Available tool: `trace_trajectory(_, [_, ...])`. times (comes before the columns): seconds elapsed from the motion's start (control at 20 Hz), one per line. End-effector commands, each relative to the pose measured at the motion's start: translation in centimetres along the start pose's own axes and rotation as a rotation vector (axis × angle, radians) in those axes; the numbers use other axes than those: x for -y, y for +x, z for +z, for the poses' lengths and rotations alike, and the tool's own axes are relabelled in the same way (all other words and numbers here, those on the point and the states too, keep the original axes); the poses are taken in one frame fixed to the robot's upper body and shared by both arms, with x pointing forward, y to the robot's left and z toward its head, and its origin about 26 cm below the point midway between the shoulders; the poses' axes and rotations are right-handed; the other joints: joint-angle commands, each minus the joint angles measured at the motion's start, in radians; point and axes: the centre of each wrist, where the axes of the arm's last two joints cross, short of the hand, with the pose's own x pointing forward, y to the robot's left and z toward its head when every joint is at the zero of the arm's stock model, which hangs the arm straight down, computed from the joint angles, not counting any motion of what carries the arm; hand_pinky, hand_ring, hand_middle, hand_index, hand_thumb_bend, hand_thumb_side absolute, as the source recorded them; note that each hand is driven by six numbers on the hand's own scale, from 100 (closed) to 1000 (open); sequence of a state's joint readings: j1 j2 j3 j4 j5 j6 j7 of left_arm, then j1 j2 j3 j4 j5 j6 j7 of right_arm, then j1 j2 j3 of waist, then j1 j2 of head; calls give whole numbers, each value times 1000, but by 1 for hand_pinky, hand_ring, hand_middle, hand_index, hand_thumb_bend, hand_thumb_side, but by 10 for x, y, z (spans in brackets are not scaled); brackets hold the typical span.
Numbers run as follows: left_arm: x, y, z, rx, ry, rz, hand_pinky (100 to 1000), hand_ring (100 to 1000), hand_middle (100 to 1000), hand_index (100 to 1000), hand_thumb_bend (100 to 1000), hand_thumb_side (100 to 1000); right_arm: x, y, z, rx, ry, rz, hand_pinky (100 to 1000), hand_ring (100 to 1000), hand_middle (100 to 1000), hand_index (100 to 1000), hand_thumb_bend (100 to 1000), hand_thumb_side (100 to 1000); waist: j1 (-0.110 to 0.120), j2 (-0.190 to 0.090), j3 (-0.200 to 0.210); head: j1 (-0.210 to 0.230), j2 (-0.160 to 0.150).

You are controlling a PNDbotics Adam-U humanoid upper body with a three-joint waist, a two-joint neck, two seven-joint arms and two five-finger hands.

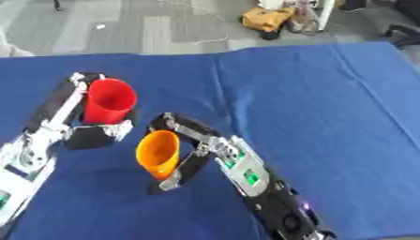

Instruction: Pour the contents of one cup into another cup.

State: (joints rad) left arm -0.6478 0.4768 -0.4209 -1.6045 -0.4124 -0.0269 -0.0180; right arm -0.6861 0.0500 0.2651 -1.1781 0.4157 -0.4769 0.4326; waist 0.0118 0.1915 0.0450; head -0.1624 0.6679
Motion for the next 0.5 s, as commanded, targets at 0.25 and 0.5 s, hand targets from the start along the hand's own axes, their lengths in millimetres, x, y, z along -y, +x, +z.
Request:
trace_trajectory(0.25, [-33, 27, 3, 127, 16, -180, 100, 291, 277, 718, 100, 169, 2, 0, -3, -3, -7, 12, 551, 197, 299, 371, 634, 100, 5, -18, 4, -6, -12])
trace_trajectory(0.5, [-37, 32, 7, 156, -14, -256, 100, 287, 273, 717, 100, 152, 1, -1, -3, -6, -11, 10, 551, 197, 299, 371, 633, 100, 5, -18, 3, -7, -13])
